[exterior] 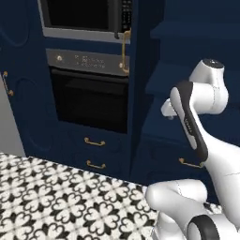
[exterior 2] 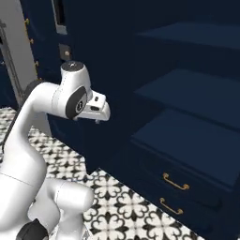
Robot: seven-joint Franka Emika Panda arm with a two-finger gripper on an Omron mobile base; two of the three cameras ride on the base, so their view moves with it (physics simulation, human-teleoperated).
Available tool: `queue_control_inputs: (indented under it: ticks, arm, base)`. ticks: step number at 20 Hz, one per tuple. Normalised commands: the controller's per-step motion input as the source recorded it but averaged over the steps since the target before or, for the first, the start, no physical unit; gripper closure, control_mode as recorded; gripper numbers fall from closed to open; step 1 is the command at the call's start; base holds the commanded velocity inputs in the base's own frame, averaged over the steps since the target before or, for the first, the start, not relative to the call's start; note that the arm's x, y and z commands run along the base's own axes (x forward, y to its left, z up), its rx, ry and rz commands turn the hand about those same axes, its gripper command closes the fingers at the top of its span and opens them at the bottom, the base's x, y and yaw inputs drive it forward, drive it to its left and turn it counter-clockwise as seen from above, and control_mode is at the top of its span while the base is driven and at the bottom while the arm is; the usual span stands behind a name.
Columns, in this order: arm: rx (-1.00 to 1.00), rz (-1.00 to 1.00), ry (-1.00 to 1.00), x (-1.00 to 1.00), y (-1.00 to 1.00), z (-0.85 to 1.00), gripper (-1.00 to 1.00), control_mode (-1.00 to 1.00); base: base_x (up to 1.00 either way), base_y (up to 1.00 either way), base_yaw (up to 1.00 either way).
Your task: Pick up the bowls on the counter and stack them on top of one another in the open cabinet. Place the smaller bowl on top of the larger bowl.
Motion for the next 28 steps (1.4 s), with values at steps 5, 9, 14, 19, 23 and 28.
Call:
queue_control_inputs:
  ticks: [5,9,14,19,23,28]
  arm:
    - [0.0,0.0,0.0,0.0,0.0,0.0,-1.0,1.0]
    - [0.0,0.0,0.0,0.0,0.0,0.0,-1.0,1.0]
    - [0.0,0.0,0.0,0.0,0.0,0.0,-1.0,1.0]
    - [0.0,0.0,0.0,0.0,0.0,0.0,-1.0,1.0]
    - [0.0,0.0,0.0,0.0,0.0,0.0,-1.0,1.0]
    - [0.0,0.0,0.0,0.0,0.0,0.0,-1.0,1.0]
  base:
    - [-0.16,0.0,0.99]
    - [-0.06,0.04,0.98]
    - [-0.04,0.17,0.92]
    - [0.1,0.0,0.95]
    - [0.12,0.0,0.97]
    - [0.03,0.0,1.0]
